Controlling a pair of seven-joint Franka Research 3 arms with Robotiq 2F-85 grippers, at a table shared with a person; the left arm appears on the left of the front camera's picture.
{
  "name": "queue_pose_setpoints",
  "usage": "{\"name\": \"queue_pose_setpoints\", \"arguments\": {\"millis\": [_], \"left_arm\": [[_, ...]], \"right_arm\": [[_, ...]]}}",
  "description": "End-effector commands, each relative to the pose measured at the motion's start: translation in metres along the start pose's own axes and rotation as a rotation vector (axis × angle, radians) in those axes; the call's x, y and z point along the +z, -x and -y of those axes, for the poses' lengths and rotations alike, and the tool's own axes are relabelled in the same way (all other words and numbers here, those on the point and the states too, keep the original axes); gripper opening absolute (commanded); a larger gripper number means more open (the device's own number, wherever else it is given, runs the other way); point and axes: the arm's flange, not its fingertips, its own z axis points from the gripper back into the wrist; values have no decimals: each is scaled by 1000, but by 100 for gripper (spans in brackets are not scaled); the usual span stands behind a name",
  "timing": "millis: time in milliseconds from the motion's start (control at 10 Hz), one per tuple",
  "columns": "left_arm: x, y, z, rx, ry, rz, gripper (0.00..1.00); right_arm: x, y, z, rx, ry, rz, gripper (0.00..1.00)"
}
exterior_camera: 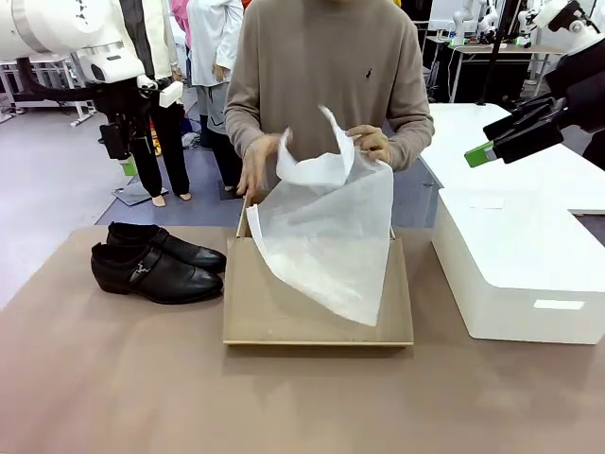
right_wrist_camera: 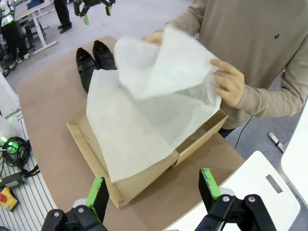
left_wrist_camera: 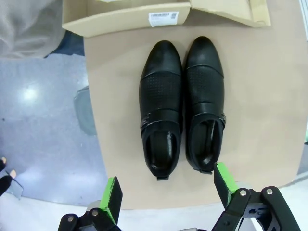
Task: Pack the shoes into the box.
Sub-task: Place one shoe of the Shoes into the Shoes Box.
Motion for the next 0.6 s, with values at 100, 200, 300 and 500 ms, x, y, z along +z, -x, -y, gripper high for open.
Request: {"name": "queue_pose_setpoints", "arguments": {"millis": [100,200,300,500], "left_arm": [[-19,20,-13,-8,-20,-46,100],[-28,26,-18,-40,-28,-66,100],[-38,29,-22,-51,-9,-67,100],[-62,31,-34,-42,-25,-93,100]], "right_arm": [[-1,0,0,-1,-12,13,100],[-1,0,0,-1,-12,13,100],[-1,0,0,-1,-12,13,100],[-1,0,0,-1,-12,13,100]]}}
